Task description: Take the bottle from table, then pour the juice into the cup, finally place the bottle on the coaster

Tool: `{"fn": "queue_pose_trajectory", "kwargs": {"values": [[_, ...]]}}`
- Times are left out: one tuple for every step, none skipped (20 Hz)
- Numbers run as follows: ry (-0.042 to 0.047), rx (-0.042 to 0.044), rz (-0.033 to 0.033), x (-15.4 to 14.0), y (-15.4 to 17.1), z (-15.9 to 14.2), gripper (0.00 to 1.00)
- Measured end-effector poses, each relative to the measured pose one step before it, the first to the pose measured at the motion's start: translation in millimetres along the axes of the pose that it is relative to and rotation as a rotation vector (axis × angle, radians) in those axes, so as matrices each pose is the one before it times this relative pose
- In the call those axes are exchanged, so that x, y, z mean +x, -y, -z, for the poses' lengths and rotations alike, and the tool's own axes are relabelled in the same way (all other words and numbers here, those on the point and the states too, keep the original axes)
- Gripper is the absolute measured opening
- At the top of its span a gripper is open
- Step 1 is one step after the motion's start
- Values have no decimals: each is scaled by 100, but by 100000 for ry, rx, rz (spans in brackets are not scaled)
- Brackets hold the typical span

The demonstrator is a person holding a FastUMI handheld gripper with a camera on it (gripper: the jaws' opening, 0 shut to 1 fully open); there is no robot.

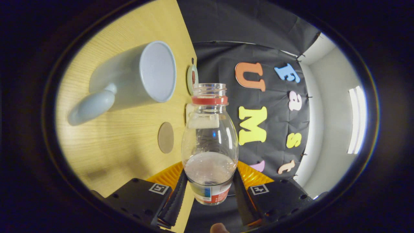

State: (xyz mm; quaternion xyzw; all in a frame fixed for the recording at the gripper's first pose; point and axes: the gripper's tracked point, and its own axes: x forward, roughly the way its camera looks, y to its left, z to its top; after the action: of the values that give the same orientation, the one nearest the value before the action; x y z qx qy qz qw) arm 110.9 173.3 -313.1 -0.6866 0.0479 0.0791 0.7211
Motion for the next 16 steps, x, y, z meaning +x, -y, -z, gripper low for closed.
{"fn": "queue_pose_trajectory", "kwargs": {"values": [[-188, -1585, 5, 41, -21, -168, 76], [32, -1506, 281, -6, 130, -154, 76], [-157, -1439, 154, -40, 113, -76, 76], [41, -1359, 100, 42, 45, -5, 76], [12, -1143, 118, 66, 6, 5, 76], [-50, -1273, 141, -19, 22, -44, 76], [102, -1041, 242, 40, 84, -137, 76], [64, -1061, 359, -59, 278, -45, 76], [154, -1266, 343, -81, 250, -40, 76], [58, -1276, 437, -131, 237, -32, 76], [138, -1082, 144, 149, 202, -110, 76], [219, -603, 103, -5, 162, -102, 76], [-77, -542, 64, 139, -111, -7, 76], [83, -610, 99, -215, -3, -53, 76], [-216, -594, -74, -47, 49, -1, 76], [-309, -598, -26, 81, 71, 17, 76]]}}
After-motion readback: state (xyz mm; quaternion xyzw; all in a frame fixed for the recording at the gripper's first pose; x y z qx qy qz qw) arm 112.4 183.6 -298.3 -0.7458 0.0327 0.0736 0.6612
